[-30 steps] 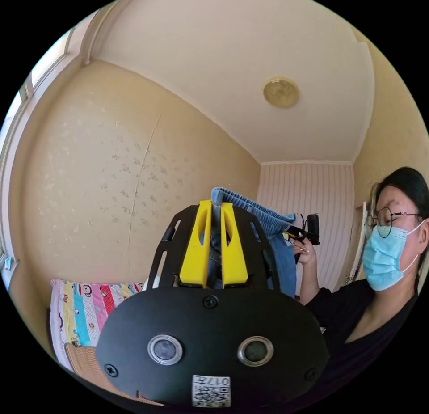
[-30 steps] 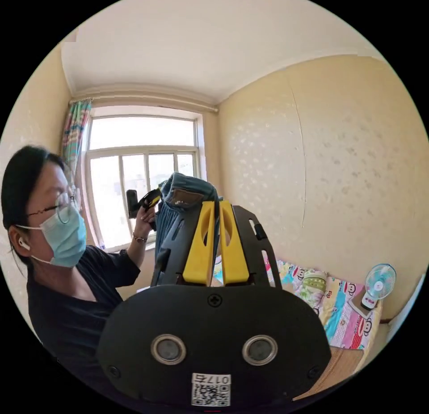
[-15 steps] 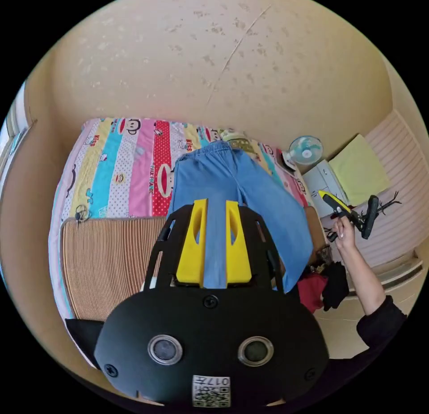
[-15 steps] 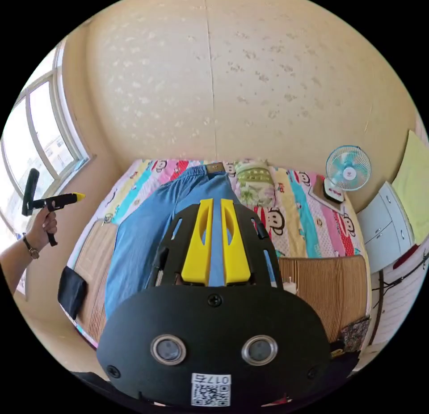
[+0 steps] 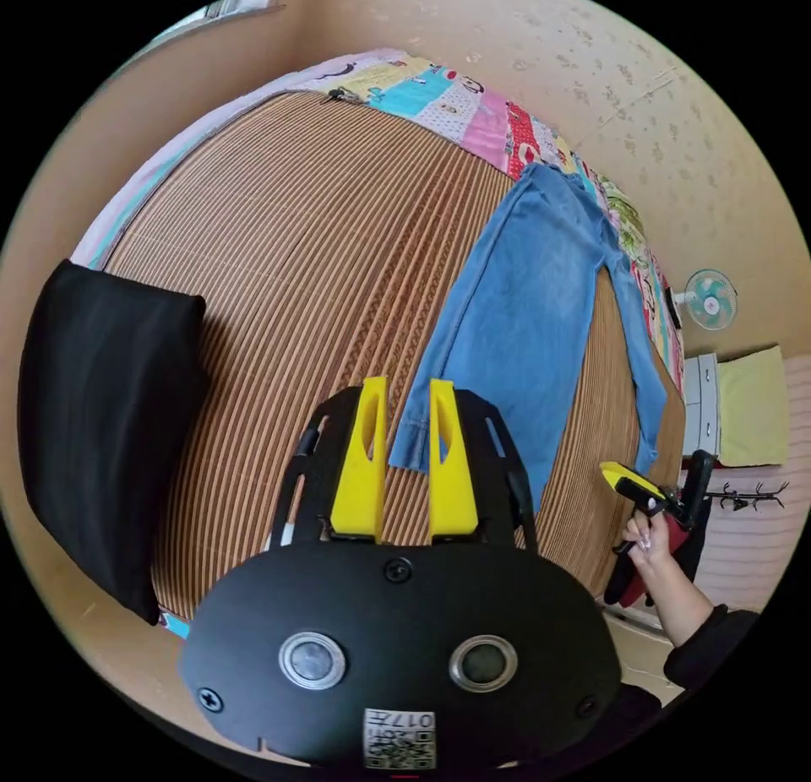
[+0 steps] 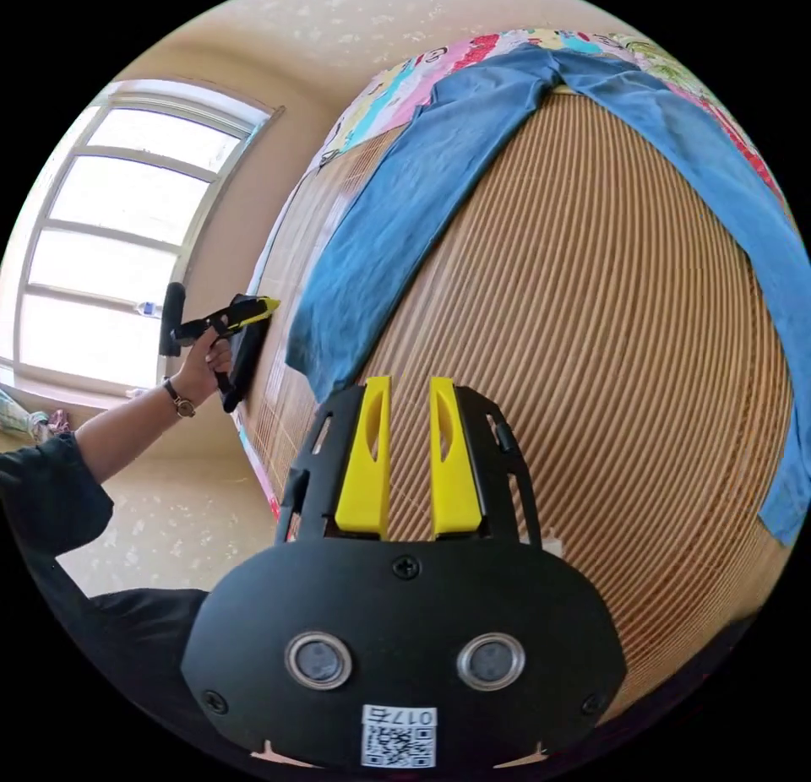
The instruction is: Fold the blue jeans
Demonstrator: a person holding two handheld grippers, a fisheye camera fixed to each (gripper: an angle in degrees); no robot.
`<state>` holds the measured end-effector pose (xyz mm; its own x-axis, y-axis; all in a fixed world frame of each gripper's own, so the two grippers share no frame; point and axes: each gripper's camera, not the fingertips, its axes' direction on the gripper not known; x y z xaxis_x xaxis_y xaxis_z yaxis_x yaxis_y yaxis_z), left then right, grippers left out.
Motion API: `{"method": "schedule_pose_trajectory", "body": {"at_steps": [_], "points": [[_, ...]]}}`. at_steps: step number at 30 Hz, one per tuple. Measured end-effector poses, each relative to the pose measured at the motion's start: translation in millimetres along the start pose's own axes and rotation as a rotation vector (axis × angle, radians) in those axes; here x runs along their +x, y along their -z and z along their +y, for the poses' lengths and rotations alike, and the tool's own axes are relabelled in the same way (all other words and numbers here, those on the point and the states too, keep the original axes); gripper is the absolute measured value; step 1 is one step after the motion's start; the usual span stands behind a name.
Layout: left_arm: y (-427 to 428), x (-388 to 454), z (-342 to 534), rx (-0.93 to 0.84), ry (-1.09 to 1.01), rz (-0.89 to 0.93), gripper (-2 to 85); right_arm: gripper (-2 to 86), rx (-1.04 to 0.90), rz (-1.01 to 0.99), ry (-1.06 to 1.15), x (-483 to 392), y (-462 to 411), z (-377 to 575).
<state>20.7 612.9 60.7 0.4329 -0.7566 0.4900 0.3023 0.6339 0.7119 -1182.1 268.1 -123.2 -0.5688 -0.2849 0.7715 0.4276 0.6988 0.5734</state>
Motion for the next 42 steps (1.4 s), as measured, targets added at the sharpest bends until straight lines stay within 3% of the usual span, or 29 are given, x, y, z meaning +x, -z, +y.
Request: {"method": "schedule_pose_trajectory", "body": {"at_steps": [2, 5, 8, 14, 21, 23, 26, 30, 33, 38, 40, 42], "points": [[-7.9, 0.4, 2.7, -0.026, -0.028, 0.000, 10.5, 8.3, -0.032, -0.063, 0.025, -13.1, -27.9, -10.3], [-15.3, 21.1, 11.5, -0.015, -0.157, -0.058, 9.4, 7.2, -0.029, -0.006, 0.041, -32.2, -59.3, -17.6], [-18.2, 35.3, 16.2, -0.036, -0.247, -0.122, 1.5, 4.4, 0.013, 0.051, 0.044, -36.3, -59.9, -14.4], [4.7, -10.0, 65.1, -0.043, -0.083, -0.006, -0.4, 3.1, -0.078, 0.085, 0.144, -37.4, -32.6, 31.6], [34.1, -25.1, 134.3, -0.100, 0.101, -0.133, -0.5, 3.4, -0.125, 0.097, 0.079, -38.5, -4.5, 100.6], [47.0, -22.4, 137.3, -0.043, 0.160, -0.144, -0.5, 3.7, -0.169, 0.066, 0.052, -31.4, 6.0, 98.7], [62.1, 0.2, 126.9, 0.049, 0.158, -0.121, -0.5, 4.6, -0.064, 0.097, 0.081, -15.4, 63.1, 93.2], [56.4, 63.1, 95.0, 0.091, 0.002, -0.094, -0.4, 6.5, 0.148, 0.564, -0.075, 68.7, 178.2, 67.8], [38.3, 115.5, 70.5, 0.100, -0.101, -0.005, -0.4, 8.4, 0.194, 0.786, -0.235, 155.6, 245.2, 35.8], [4.5, 188.8, 46.2, 0.060, -0.166, 0.174, -0.4, 8.1, 0.013, 0.704, -0.427, 254.8, 260.2, -21.5], [-0.1, 215.8, 44.0, 0.057, -0.187, 0.233, -0.4, 5.7, 0.039, 0.693, -0.407, 240.6, 264.5, -31.7], [0.5, 228.7, 45.5, 0.062, -0.196, 0.262, -0.3, 3.7, 0.008, 0.570, -0.237, 184.6, 259.5, -32.3]]}}
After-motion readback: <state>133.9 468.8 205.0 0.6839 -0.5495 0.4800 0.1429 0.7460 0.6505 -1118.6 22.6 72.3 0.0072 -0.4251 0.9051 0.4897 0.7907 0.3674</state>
